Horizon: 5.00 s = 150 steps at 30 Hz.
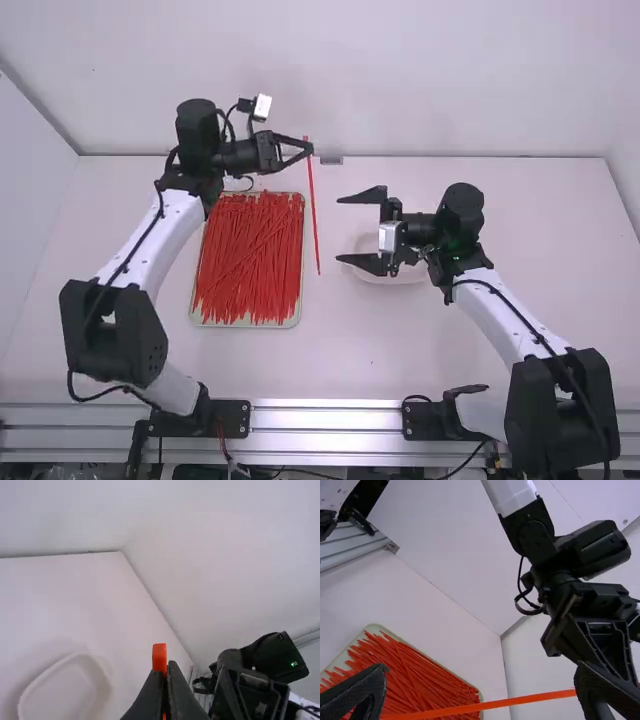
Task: Fasten the cable tie
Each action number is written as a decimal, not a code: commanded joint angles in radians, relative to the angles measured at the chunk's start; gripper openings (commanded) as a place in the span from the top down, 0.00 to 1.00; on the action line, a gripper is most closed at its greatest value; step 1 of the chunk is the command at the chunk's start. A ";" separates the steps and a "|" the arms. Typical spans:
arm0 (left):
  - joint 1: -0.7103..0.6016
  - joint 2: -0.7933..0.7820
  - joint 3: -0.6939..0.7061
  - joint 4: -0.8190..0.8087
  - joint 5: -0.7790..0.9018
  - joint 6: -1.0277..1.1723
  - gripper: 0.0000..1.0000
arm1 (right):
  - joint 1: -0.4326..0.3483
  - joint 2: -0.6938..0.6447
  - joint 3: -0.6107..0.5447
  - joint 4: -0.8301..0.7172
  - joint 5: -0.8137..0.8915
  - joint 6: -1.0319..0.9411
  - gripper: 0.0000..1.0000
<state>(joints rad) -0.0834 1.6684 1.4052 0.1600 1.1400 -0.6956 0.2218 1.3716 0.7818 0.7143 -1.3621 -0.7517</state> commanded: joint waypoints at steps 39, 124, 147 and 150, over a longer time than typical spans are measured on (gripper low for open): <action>0.037 0.183 0.103 -0.082 0.310 -0.168 0.98 | 0.076 0.030 0.023 -0.330 0.051 -0.883 0.00; 0.005 0.183 0.078 -0.208 0.150 -0.388 0.98 | 0.190 0.076 0.023 -0.222 0.053 -1.077 0.78; 0.005 0.183 0.078 -0.201 0.149 -0.385 0.98 | 0.162 0.076 0.023 -0.240 0.052 -1.077 1.00; 0.005 0.183 0.078 -0.196 0.148 -0.385 0.98 | 0.149 0.076 0.023 -0.251 0.050 -1.078 1.00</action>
<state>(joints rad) -0.0868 1.8469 1.4967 -0.0387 1.2690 -1.0817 0.3832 1.4399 0.7826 0.4652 -1.3075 -1.8347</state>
